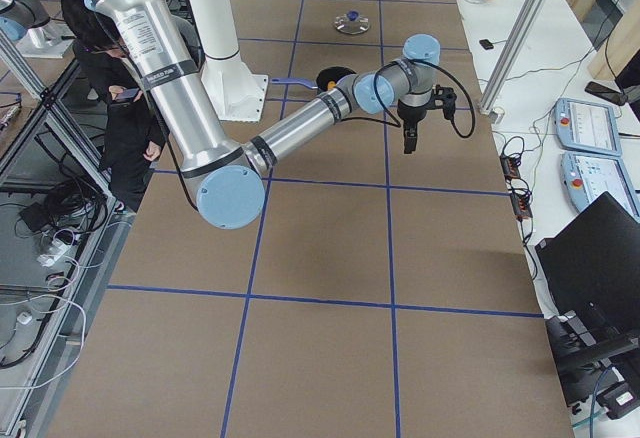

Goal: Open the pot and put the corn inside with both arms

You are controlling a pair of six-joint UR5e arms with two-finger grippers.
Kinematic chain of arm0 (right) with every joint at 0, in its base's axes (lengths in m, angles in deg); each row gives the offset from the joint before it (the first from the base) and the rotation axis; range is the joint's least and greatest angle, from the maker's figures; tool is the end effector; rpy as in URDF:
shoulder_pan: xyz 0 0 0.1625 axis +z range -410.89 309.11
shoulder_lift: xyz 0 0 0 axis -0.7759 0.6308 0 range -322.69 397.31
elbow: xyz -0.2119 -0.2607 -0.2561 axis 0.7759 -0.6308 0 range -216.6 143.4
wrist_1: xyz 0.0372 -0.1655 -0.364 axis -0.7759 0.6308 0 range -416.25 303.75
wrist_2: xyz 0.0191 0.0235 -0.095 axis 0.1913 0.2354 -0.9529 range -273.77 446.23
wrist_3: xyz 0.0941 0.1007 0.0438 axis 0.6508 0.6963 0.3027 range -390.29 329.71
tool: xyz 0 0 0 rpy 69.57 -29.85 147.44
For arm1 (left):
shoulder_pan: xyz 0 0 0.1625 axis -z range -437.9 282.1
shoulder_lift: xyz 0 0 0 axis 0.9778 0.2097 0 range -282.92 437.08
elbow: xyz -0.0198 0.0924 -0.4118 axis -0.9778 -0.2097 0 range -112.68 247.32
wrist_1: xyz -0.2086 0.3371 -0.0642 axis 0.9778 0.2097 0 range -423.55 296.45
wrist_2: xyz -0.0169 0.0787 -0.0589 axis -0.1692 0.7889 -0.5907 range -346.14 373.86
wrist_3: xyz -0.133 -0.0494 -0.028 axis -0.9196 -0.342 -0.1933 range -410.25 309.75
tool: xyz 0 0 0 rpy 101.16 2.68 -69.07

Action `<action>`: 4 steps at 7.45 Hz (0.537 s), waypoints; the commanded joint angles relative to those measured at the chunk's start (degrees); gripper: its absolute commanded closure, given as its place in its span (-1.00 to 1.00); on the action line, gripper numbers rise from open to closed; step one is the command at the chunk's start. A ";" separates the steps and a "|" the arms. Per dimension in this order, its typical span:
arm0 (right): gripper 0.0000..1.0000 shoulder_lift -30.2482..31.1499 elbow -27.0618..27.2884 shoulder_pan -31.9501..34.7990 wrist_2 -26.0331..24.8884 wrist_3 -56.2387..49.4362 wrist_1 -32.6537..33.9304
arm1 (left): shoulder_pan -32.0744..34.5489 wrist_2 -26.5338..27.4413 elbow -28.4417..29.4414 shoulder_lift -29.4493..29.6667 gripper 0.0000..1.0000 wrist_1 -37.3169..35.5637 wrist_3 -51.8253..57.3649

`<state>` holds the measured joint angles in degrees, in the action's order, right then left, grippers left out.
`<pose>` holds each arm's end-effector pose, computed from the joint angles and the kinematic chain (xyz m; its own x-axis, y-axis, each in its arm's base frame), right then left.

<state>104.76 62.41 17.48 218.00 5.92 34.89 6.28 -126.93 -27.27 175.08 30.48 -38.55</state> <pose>-0.1962 -0.5950 0.3968 0.6470 -0.0014 0.7625 -0.0794 0.9944 0.0693 0.0347 -0.5496 0.5573 0.5740 0.4720 -0.6691 -0.2182 0.8757 0.4307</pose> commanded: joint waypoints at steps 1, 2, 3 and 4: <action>-1.00 8.28 0.12 9.28 3.83 -15.14 0.00 | 3.96 -0.01 3.86 1.39 -0.94 -1.92 6.21; -1.00 10.14 0.30 11.93 3.93 -17.46 -0.09 | 5.71 -0.01 5.79 2.70 -0.94 -2.01 7.02; -1.00 11.12 0.30 12.57 3.15 -17.57 -0.09 | 7.12 0.34 7.12 3.50 -0.94 -2.01 7.03; -1.00 11.48 0.13 12.75 3.14 -17.66 -0.09 | 10.01 -0.09 9.31 4.20 -0.94 -2.01 8.24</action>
<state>115.13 62.65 29.24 221.31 -10.89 34.81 13.23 -126.82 -20.50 178.25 28.51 -31.52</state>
